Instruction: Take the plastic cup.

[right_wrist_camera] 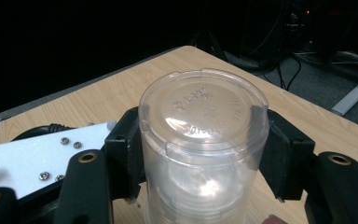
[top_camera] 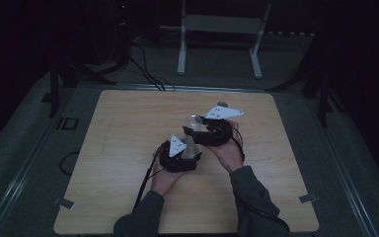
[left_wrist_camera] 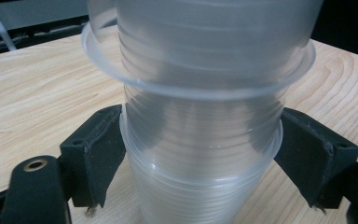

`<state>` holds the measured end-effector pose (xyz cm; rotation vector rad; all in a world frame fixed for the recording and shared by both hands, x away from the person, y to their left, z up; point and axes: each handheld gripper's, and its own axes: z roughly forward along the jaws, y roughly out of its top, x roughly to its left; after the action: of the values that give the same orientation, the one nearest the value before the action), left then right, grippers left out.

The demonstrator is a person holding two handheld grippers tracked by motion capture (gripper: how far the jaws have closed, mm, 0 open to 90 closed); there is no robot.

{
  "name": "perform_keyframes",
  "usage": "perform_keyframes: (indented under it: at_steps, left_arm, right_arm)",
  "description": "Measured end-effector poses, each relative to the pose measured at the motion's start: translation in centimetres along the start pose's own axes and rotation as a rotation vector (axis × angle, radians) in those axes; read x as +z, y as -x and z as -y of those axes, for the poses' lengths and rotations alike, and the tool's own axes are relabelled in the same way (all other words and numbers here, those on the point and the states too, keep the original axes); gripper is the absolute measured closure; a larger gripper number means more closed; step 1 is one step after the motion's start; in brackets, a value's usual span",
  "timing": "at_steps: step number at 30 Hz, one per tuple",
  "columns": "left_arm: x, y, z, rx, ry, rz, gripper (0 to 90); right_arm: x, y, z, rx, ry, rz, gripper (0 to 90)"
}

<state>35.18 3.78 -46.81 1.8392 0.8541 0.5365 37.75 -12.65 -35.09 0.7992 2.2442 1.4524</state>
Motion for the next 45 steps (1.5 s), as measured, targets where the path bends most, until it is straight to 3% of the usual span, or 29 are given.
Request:
perform_keyframes:
  at_steps: [13,25,45]
  left_arm:
    - [-0.7,0.0,-0.3,-0.012,0.014,-0.007,14.5]
    - [-1.9,-0.1,-0.2,0.002,0.027,-0.019,18.4]
    - [-2.8,-0.7,0.6,-0.060,0.023,0.011,22.9]
  right_arm:
    - [-0.6,-0.2,-1.0,-0.011,0.022,0.003,39.2]
    - [-1.0,-0.3,-1.7,-0.018,0.039,0.008,39.2]
    - [-2.1,-0.6,-2.9,-0.032,0.070,0.012,39.2]
